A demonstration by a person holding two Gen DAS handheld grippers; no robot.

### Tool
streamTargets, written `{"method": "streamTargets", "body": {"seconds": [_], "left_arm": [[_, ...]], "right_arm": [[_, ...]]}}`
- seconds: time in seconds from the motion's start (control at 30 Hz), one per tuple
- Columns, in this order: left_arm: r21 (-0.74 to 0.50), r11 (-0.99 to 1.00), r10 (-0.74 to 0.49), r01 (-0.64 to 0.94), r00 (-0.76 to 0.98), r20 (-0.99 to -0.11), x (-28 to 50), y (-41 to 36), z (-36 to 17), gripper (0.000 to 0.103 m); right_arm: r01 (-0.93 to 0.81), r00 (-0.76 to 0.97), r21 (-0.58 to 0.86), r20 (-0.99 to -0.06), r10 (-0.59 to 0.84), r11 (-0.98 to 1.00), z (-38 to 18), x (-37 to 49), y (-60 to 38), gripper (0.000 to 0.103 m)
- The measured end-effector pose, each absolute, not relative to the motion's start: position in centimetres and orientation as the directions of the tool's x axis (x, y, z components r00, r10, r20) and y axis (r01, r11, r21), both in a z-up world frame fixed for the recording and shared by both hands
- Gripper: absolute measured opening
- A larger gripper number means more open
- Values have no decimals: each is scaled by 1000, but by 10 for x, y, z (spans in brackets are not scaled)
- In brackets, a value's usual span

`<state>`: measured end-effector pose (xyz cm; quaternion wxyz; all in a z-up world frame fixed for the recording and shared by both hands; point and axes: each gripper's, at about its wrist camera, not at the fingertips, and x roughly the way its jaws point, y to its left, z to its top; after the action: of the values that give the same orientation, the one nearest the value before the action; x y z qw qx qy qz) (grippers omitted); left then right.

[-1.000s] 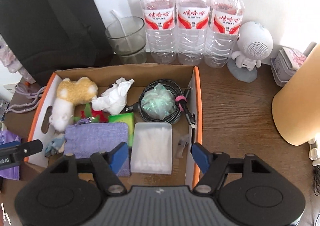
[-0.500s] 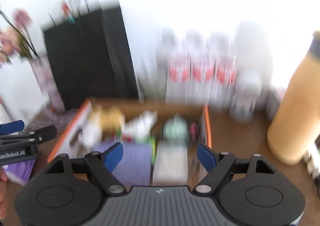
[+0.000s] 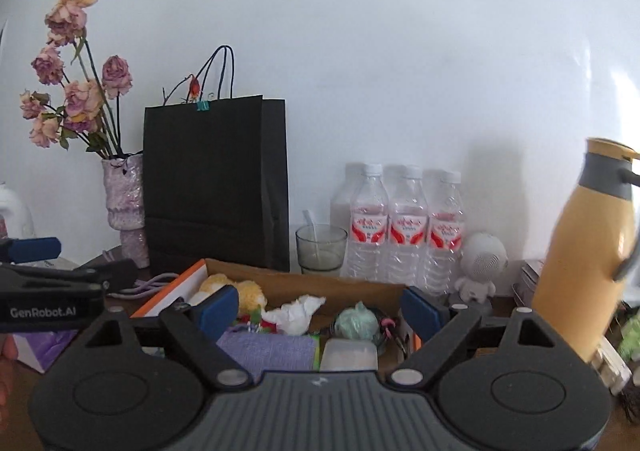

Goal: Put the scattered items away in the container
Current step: 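Withdraw both tools from the box toward the remaining small items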

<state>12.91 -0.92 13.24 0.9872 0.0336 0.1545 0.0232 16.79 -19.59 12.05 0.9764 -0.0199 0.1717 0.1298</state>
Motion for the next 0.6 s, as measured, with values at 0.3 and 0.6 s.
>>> {"method": "streamTargets", "body": {"seconds": [0.3, 0.6], "left_arm": [[71, 997, 9, 14, 951, -309, -18, -6, 74, 103], [89, 991, -52, 97, 910, -412, 25, 2, 56, 90]], "right_arm": [[-314, 876, 11, -382, 294, 949, 67, 21, -229, 89], [-340, 814, 63, -479, 328, 938, 42, 40, -222, 70]]}}
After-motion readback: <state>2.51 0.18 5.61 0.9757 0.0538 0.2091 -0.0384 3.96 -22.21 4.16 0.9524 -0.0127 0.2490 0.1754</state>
